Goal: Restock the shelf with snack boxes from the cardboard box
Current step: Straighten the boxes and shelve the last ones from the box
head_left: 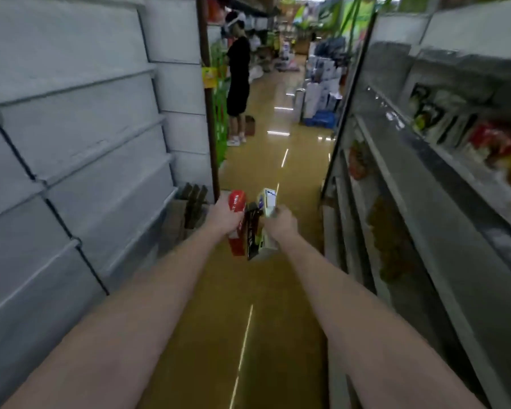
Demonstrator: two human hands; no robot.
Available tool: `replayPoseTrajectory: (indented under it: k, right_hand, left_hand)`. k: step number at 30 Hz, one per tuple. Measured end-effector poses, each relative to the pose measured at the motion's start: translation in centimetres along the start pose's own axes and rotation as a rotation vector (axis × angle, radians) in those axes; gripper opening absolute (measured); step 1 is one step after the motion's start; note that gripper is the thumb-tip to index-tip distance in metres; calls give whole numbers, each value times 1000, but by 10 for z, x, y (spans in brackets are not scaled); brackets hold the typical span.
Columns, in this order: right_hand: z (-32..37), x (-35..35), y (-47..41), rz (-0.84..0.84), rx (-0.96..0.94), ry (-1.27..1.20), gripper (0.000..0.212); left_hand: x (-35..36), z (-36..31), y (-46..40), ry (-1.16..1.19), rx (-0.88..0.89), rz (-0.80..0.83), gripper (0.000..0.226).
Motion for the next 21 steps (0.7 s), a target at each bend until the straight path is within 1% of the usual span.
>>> replayPoseTrajectory:
  k: [2, 4, 6, 8, 10, 12, 15, 19, 21]
  right_hand:
    - [-1, -22, -22, -51, 31, -19, 39]
    - [-1, -44, -41, -92, 91, -80, 45]
    - [0, -66, -57, -183, 141, -82, 52]
    - [-1, -88, -75, -311, 150, 15, 49]
    - [1, -109, -97, -405, 135, 44, 49]
    - [8, -125, -117, -483, 131, 62, 51]
    - [17, -144, -146, -609, 130, 66, 40]
    - [35, -161, -177, -770, 199, 45, 31]
    - [45, -164, -194, -845, 247, 0, 43]
  left_hand:
    - [17, -26, -24, -25, 61, 27, 51]
    - [33, -54, -47, -47, 120, 70, 53]
    - [50, -81, -71, -4, 172, 119, 56]
    - [68, -108, -93, 42, 241, 180, 56]
    - [82, -136, -115, 97, 305, 242, 56]
    - [93, -162, -141, 148, 376, 289, 51]
    - [103, -194, -177, 147, 488, 350, 40]
    - [112, -230, -228, 135, 607, 405, 45]
    - [112, -242, -249, 149, 651, 434, 49]
Point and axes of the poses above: each hand's wrist, its own y-axis away from the middle knuckle, its own x-axis out of the palm, z = x × y, the point moved 1 cm from there along -y, towards the middle knuckle, and after that the axes turned 10 degrees about -y, right-handed, at the moved point
